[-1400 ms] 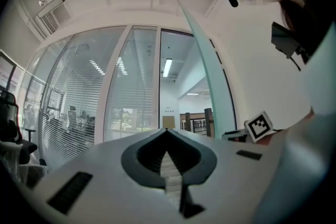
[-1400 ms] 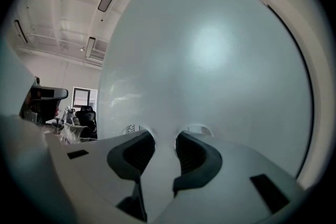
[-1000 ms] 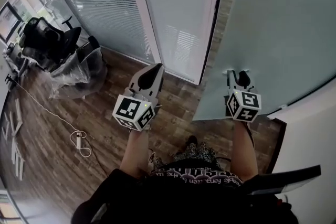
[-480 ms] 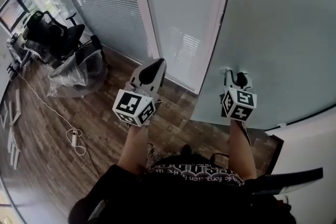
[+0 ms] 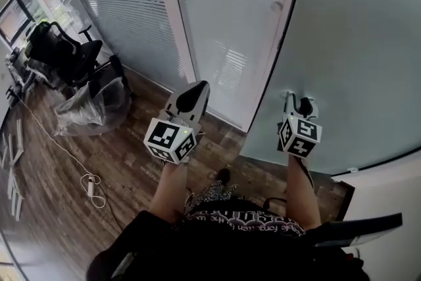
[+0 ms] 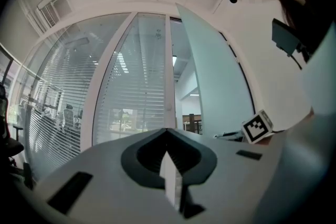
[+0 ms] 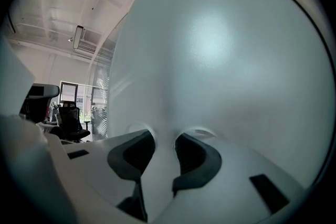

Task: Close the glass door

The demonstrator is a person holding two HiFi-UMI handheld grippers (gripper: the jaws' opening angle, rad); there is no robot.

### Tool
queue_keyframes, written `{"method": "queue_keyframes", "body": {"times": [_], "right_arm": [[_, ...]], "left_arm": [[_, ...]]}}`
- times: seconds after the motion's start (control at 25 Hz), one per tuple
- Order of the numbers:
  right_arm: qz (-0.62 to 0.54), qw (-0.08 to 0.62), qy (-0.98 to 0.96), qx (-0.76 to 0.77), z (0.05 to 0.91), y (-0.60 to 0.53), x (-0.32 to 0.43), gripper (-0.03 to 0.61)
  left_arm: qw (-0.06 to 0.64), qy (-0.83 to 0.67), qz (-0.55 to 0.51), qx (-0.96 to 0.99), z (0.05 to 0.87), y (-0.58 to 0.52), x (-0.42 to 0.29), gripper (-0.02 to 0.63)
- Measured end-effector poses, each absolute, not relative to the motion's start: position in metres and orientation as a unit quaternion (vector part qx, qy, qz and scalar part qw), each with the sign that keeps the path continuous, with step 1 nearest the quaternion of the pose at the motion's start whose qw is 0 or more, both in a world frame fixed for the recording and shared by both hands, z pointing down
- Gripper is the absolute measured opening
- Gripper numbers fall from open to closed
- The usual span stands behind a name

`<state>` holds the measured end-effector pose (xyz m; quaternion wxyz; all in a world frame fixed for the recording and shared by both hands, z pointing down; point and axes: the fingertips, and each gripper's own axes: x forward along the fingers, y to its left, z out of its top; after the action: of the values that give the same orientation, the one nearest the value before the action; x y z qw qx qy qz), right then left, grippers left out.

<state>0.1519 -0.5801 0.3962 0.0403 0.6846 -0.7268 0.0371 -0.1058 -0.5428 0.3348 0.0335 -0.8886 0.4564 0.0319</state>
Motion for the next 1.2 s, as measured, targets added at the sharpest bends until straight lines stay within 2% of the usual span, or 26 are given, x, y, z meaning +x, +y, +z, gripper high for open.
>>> {"method": "queue_keyframes", "body": {"times": [0.48,1.2], "right_arm": [[0.04,0.036,-0.696,0.716,0.395,-0.643,0.172,0.117],[0.046,0.036,-0.662,0.747,0.397,-0.719,0.206,0.115]], "left_arm": [[0.047,0.388,0.036,-0.92,0.317,-0.647,-0.077,0.002],[0.023,0.369,0.038,-0.928,0.338,-0.731,-0.067,0.002]]}}
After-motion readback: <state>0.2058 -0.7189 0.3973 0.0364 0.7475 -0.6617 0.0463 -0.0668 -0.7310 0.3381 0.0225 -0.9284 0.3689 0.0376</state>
